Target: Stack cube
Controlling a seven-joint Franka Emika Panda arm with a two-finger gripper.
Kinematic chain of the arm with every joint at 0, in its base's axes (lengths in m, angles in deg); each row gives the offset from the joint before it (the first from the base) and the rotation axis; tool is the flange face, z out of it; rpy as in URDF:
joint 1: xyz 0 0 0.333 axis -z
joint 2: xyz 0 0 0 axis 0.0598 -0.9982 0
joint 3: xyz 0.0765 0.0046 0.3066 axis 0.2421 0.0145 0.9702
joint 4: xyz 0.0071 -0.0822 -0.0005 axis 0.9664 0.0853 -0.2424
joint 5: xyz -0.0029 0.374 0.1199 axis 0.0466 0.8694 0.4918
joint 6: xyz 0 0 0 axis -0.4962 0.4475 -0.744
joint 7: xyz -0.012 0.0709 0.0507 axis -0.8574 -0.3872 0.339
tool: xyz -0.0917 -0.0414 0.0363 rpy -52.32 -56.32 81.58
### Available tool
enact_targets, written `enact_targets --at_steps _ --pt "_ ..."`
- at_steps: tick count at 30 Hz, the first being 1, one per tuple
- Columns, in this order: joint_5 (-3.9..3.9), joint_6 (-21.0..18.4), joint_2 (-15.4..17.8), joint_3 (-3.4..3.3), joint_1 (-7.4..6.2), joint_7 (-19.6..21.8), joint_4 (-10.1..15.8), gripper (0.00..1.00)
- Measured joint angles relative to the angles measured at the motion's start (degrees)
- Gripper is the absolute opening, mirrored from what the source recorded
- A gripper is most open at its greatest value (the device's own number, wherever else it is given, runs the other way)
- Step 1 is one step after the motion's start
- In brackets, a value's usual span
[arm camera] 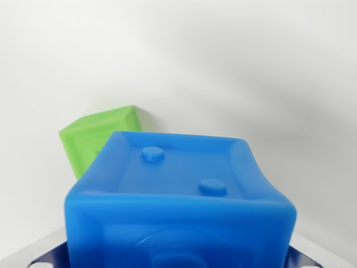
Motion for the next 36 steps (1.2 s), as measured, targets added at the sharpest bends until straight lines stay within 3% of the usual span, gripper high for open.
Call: enact_targets --at_steps 18,36 --pt "1.11 -1.51 4.42 1.09 -2.39 -3.21 2.85 0.00" --pt "2.12 -3.32 8.48 1.57 -5.49 -6.07 5.08 0.00"
